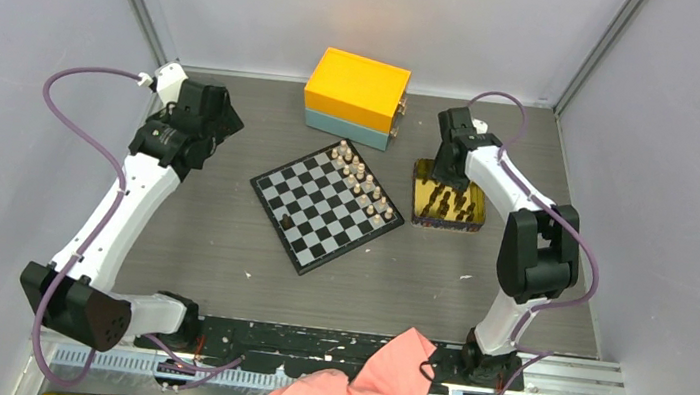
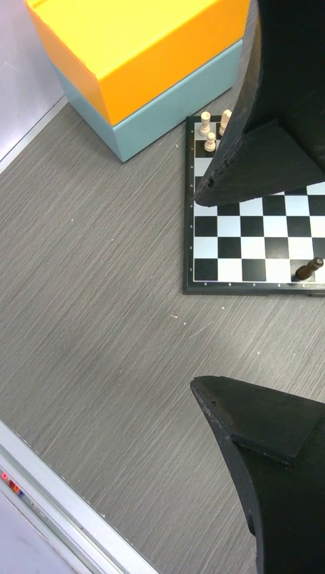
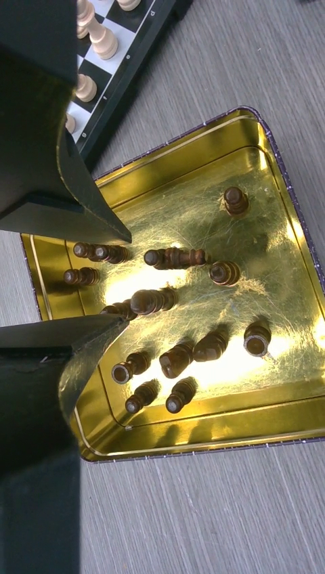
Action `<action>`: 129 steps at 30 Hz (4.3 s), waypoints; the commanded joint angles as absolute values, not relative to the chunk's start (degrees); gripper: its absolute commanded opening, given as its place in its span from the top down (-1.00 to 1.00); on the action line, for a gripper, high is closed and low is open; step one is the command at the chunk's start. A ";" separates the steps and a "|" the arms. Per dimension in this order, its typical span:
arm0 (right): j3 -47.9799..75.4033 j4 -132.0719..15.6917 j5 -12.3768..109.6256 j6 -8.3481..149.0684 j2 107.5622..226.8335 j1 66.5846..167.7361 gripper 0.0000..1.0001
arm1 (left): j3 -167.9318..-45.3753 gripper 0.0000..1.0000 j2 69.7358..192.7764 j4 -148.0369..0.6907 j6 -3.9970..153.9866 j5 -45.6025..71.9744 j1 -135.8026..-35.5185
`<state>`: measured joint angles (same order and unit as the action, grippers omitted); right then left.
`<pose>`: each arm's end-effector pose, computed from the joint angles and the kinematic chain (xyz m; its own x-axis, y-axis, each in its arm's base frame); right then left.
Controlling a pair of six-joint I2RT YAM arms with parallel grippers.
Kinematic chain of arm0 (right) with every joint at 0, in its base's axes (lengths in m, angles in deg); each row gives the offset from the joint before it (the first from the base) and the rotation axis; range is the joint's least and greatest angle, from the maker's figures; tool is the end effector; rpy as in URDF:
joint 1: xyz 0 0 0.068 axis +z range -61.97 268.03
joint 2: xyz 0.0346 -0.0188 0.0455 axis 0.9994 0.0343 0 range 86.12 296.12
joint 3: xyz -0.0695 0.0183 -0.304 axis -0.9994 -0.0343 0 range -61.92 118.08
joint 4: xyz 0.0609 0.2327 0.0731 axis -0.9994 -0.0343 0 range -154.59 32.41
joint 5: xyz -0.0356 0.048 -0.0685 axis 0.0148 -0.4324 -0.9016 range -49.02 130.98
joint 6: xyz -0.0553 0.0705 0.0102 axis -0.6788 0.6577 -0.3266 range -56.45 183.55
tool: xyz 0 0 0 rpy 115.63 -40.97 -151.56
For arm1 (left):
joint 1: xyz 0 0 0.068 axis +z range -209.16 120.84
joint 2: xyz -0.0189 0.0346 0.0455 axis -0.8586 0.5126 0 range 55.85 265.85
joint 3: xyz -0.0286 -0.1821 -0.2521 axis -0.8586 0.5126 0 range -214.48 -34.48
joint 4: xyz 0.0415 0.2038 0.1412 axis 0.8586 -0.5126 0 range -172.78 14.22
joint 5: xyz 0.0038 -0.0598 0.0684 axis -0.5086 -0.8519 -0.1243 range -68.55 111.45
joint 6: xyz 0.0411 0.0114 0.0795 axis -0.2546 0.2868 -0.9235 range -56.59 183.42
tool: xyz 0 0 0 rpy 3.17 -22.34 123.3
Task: Set up the chess pieces on the board
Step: Pick up the chess piece from the storage box, then place the chess piece on the chessboard.
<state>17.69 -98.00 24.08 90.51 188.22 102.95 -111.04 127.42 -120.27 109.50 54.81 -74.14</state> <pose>0.3849 0.0783 0.2427 -0.8203 0.2305 -0.5235 0.2846 0.9583 -0.0240 0.2635 -0.0245 0.3927 -0.2864 -0.5462 -0.7872 -0.5773 0.7541 -0.3132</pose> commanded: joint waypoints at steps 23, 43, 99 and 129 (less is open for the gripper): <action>15.05 -93.38 26.67 92.63 189.67 99.69 0.12 | -109.68 -0.91 126.68 -117.67 109.03 55.37 -73.75; 15.06 -92.20 27.81 93.09 192.10 98.88 0.50 | -109.28 -0.90 126.87 -117.55 108.70 55.72 -73.75; 30.58 -100.13 24.69 91.59 188.40 130.18 0.99 | -103.81 -0.91 119.98 -119.25 110.65 54.11 -73.22; 48.87 -101.21 29.50 87.82 211.00 139.06 0.99 | -98.55 -0.91 117.36 -118.56 111.03 53.86 -73.22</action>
<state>45.67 -101.04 28.38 88.91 210.76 138.82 -98.47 118.46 -120.22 111.01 52.84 -73.60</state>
